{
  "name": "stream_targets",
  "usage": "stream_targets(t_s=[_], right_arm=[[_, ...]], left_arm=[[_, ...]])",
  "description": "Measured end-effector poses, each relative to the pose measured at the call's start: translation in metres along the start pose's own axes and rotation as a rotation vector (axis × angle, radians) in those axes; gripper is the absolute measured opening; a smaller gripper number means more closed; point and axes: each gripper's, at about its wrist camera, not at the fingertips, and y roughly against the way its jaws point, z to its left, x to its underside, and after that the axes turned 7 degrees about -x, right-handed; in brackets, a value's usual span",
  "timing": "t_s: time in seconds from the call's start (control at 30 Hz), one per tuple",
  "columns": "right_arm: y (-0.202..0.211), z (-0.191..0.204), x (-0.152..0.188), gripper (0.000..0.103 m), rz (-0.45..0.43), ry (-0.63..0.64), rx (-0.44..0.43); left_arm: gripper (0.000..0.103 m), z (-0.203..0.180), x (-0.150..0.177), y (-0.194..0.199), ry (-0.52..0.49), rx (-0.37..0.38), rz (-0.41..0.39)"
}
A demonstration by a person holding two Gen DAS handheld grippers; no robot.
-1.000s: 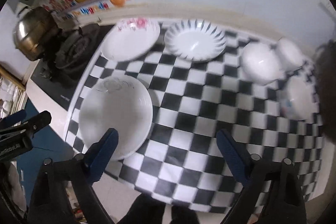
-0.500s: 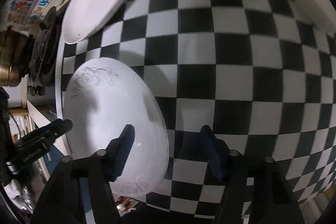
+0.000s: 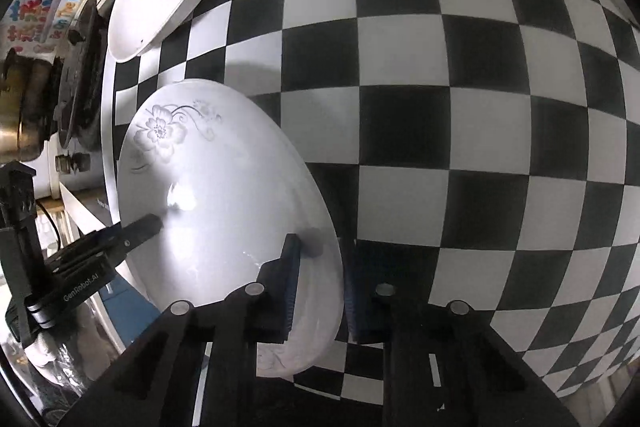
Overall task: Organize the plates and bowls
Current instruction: 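Carry the grey-flower plate with both tools and lower it onto the pink-flower plate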
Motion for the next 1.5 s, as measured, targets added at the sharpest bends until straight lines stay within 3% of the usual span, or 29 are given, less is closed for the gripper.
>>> stream_targets(t_s=[0.33, 0.77, 1.13, 1.5], right_arm=[[0.01, -0.001, -0.003, 0.02, -0.003, 0.019, -0.015], [0.073, -0.019, 0.009, 0.018, -0.136, -0.023, -0.03], [0.094, -0.067, 0.008, 0.018, -0.177, -0.074, -0.025], [0.084, -0.122, -0.004, 0.018, -0.136, -0.074, -0.03]], left_arm=[[0.029, -0.022, 0.011, 0.023, -0.002, 0.017, -0.047], [0.029, -0.096, -0.007, 0.042, -0.122, 0.039, -0.12], [0.029, -0.157, -0.018, 0.028, -0.194, 0.019, -0.105], [0.029, -0.185, -0.016, -0.005, -0.175, -0.017, -0.05]])
